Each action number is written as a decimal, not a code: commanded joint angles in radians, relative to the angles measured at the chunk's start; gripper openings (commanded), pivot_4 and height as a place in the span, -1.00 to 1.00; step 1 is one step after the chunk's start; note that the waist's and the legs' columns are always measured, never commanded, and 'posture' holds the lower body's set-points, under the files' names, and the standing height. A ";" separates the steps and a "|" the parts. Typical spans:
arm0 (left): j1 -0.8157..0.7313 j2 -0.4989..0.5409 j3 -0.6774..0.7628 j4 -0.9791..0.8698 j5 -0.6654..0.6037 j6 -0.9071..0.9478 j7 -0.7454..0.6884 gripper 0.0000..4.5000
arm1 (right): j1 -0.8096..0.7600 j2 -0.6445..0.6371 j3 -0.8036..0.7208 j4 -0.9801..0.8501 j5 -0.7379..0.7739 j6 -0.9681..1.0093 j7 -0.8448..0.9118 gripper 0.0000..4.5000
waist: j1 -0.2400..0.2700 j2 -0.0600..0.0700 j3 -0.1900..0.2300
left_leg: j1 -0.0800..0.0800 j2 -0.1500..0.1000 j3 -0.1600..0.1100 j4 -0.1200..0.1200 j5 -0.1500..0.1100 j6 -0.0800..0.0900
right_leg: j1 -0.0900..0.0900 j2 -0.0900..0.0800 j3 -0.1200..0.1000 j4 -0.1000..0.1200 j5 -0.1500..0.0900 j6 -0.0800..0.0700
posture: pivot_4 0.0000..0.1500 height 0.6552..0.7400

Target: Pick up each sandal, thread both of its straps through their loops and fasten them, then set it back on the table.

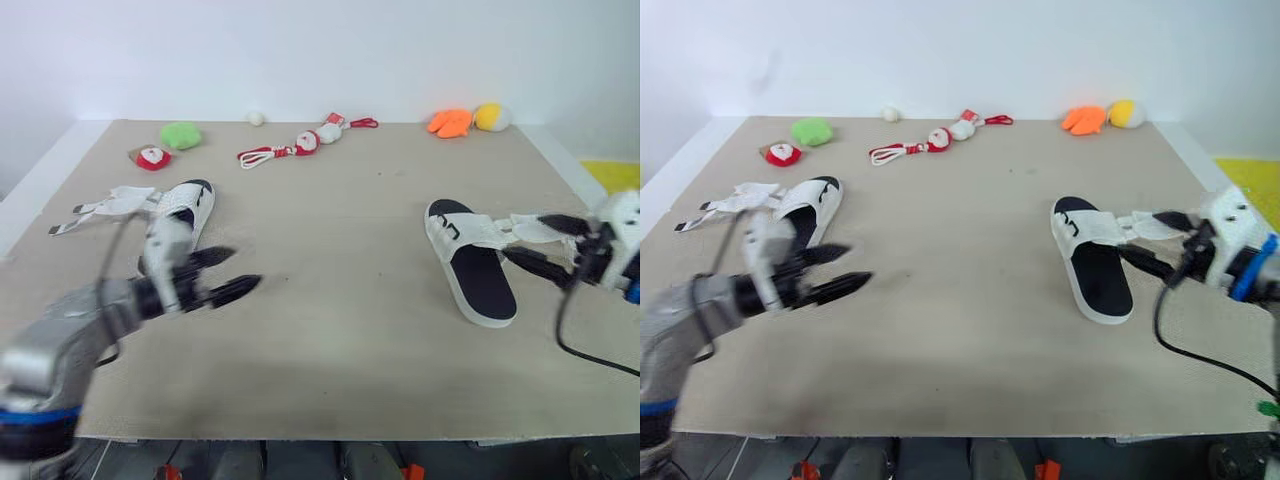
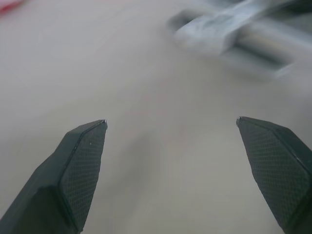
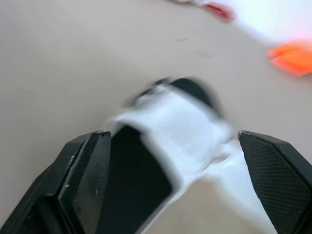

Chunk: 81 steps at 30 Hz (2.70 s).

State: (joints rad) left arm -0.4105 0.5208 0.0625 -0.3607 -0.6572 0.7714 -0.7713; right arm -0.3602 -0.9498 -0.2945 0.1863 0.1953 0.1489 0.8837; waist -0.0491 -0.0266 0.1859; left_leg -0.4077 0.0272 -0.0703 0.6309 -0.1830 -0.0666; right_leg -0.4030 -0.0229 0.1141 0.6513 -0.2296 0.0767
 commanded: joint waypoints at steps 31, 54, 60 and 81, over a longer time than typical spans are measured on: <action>-0.333 -0.439 -0.277 0.445 0.287 -0.337 -0.006 1.00 | -0.110 0.007 0.380 0.167 -0.768 -0.430 -0.527 0.46 | -0.001 0.001 -0.001 | 0.000 -0.004 0.003 -0.002 -0.001 0.005 | -0.001 0.000 0.009 -0.001 0.000 0.000 | 1.00 1.00; -0.251 -0.038 -0.069 0.196 0.068 -0.083 -0.182 1.00 | -0.301 0.018 0.536 0.274 -0.669 -1.112 -0.600 -0.99 | -0.045 0.001 0.001 | 0.001 -0.004 0.004 -0.009 0.000 0.005 | -0.002 -0.001 0.011 -0.001 -0.001 0.002 | 1.00 1.00; -0.182 0.155 0.039 0.068 -0.086 0.065 -0.255 1.00 | -0.331 0.079 0.631 0.185 -0.489 -1.289 -0.473 -0.99 | -0.052 -0.001 0.003 | 0.001 -0.003 0.003 -0.010 0.000 0.005 | -0.002 -0.001 0.010 -0.001 -0.002 0.002 | 1.00 1.00; 0.095 0.376 0.174 -0.110 -0.221 0.099 -0.278 1.00 | -0.553 0.271 0.847 0.441 -0.599 -1.662 -0.293 -0.99 | -0.050 -0.006 0.005 | 0.002 0.000 0.002 -0.009 0.000 0.005 | -0.002 0.001 0.006 0.000 -0.003 -0.011 | 1.00 1.00</action>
State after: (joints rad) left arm -0.3176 0.8908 0.2018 -0.4447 -0.8733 0.8912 -1.0590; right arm -0.8828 -0.6786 0.5946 0.6175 -0.3819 -1.4994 0.6060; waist -0.0991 -0.0323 0.1910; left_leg -0.4057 0.0271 -0.0687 0.6220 -0.1830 -0.0611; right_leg -0.4053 -0.0218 0.1202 0.6513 -0.2329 0.0658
